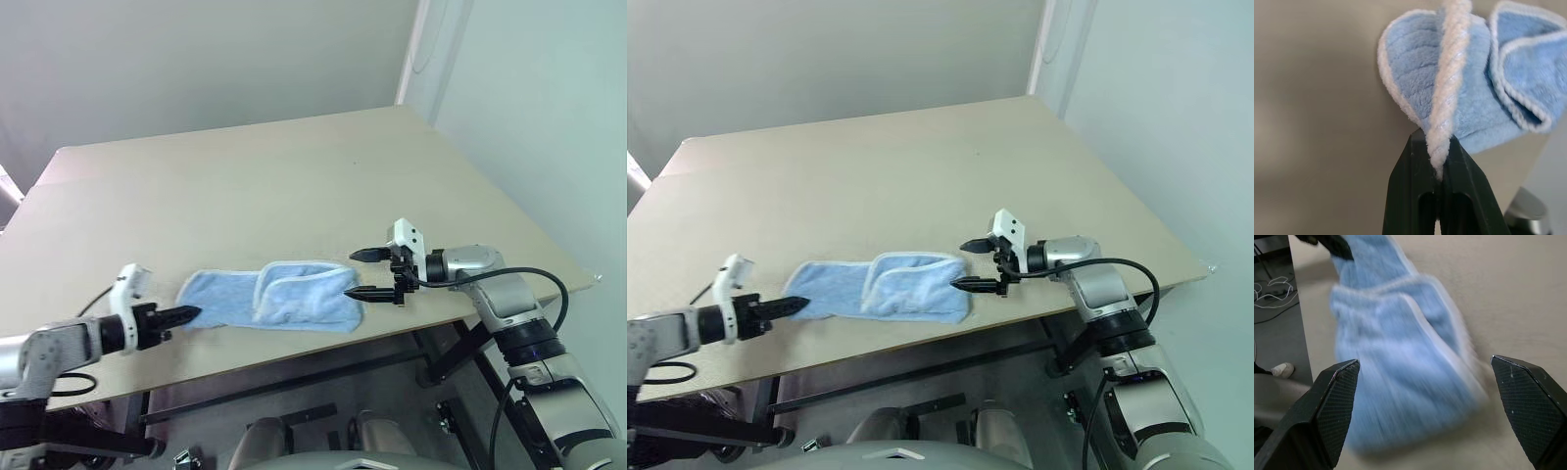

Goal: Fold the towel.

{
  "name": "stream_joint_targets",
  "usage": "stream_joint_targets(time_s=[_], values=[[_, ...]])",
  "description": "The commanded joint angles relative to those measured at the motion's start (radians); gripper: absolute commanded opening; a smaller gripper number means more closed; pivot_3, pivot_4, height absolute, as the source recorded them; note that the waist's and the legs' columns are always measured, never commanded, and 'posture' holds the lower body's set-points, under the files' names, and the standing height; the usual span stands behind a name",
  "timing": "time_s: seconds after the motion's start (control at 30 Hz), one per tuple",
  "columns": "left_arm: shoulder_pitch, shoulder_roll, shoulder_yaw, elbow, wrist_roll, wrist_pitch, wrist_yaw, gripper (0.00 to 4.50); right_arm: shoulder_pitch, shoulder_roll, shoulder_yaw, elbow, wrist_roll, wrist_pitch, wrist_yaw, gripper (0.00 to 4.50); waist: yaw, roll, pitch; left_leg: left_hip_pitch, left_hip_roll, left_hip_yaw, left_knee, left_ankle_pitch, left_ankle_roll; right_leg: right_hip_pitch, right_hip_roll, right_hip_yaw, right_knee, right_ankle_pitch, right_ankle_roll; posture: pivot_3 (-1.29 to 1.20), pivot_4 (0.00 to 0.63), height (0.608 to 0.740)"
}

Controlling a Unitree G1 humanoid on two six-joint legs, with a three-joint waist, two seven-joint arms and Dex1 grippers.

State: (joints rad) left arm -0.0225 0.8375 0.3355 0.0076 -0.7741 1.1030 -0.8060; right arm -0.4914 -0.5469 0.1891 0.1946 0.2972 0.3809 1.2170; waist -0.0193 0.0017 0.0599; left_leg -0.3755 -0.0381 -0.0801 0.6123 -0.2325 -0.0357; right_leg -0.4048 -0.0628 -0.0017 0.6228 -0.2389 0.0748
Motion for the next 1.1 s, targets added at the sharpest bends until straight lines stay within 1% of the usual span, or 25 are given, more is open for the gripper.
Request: stream_joint_targets(time_s=[0.03,0.13,0.27,0.43,0.53,0.7,0.8,0.9,1.0,1.1], values=[[0.012,0.073,0.08,0.04,0.014,-0.034,-0.048,0.02,-0.009,-0.005,-0.02,0.003,-0.003,-0.031,-0.001,4.5,0.001,0.0,0.0,0.0,0.0,0.0,0.0,0.0,0.0,0.0,0.0,0.0,0.0,0.0,0.0,0.0,0.0,0.74],[0.012,0.106,0.092,0.028,0.0,-0.025,-0.075,0.02,-0.016,-0.004,-0.016,0.02,-0.012,-0.041,-0.003,4.5,0.002,-0.001,0.001,0.0,0.0,0.0,0.0,0.0,0.0,-0.001,-0.001,0.0,0.0,0.0,0.0,0.0,0.0,0.74],[-0.006,0.116,0.082,-0.069,-0.04,0.007,-0.092,0.02,-0.024,0.0,-0.011,0.037,-0.025,-0.052,-0.003,4.5,0.005,-0.001,0.001,0.0,0.0,0.0,0.001,-0.001,-0.002,-0.002,-0.002,0.0,-0.002,0.0,0.0,0.0,0.0,0.74],[-0.086,0.1,0.043,-0.192,-0.117,0.083,-0.085,0.02,-0.034,-0.002,-0.018,0.056,-0.034,-0.057,-0.005,4.5,0.006,-0.003,0.002,-0.001,0.0,0.0,0.0,0.0,-0.001,0.0,-0.001,0.0,-0.001,0.0,0.0,0.0,0.0,0.74],[-0.153,0.093,-0.01,-0.213,-0.135,0.104,-0.091,0.02,-0.027,-0.005,-0.027,0.053,-0.036,-0.057,-0.014,4.5,0.004,-0.003,0.002,-0.001,0.0,0.0,0.0,0.0,0.0,0.0,-0.001,0.0,0.0,0.001,-0.001,0.0,0.0,0.74],[-0.27,0.076,-0.165,-0.207,-0.108,0.093,-0.136,0.02,-0.001,-0.007,-0.035,0.024,-0.033,-0.045,-0.04,4.5,0.002,-0.003,0.002,0.001,0.0,0.002,0.001,0.0,0.0,0.0,0.001,0.001,0.003,0.0,0.0,0.0,0.0,0.74],[-0.38,0.02,-0.302,-0.183,-0.067,0.074,-0.158,0.02,0.022,-0.015,-0.049,0.001,-0.029,-0.038,-0.064,4.5,0.01,-0.004,0.002,0.001,-0.001,0.002,0.003,0.0,0.0,0.001,0.001,0.001,0.004,0.0,0.0,0.0,0.0,0.74],[-0.463,-0.038,-0.398,-0.145,-0.03,0.058,-0.181,0.02,0.039,-0.019,-0.06,-0.018,-0.025,-0.029,-0.086,4.5,0.007,-0.005,0.003,0.001,-0.001,0.004,0.005,0.0,0.0,0.002,0.001,0.001,0.004,0.0,0.0,0.0,0.0,0.74],[-0.515,-0.091,-0.491,-0.111,0.016,0.031,-0.205,0.02,0.058,-0.02,-0.07,-0.042,-0.02,-0.018,-0.104,4.5,0.003,-0.005,0.003,0.001,-0.002,0.004,0.004,0.0,0.0,0.002,0.001,0.002,0.004,0.0,0.0,0.0,0.0,0.74],[-0.523,-0.121,-0.577,-0.081,0.083,-0.02,-0.226,0.02,0.078,-0.02,-0.077,-0.065,-0.02,-0.009,-0.121,4.5,0.0,-0.005,0.003,0.001,-0.002,0.004,0.003,0.0,0.0,0.001,0.002,0.003,0.004,0.0,0.0,0.0,0.0,0.74]])
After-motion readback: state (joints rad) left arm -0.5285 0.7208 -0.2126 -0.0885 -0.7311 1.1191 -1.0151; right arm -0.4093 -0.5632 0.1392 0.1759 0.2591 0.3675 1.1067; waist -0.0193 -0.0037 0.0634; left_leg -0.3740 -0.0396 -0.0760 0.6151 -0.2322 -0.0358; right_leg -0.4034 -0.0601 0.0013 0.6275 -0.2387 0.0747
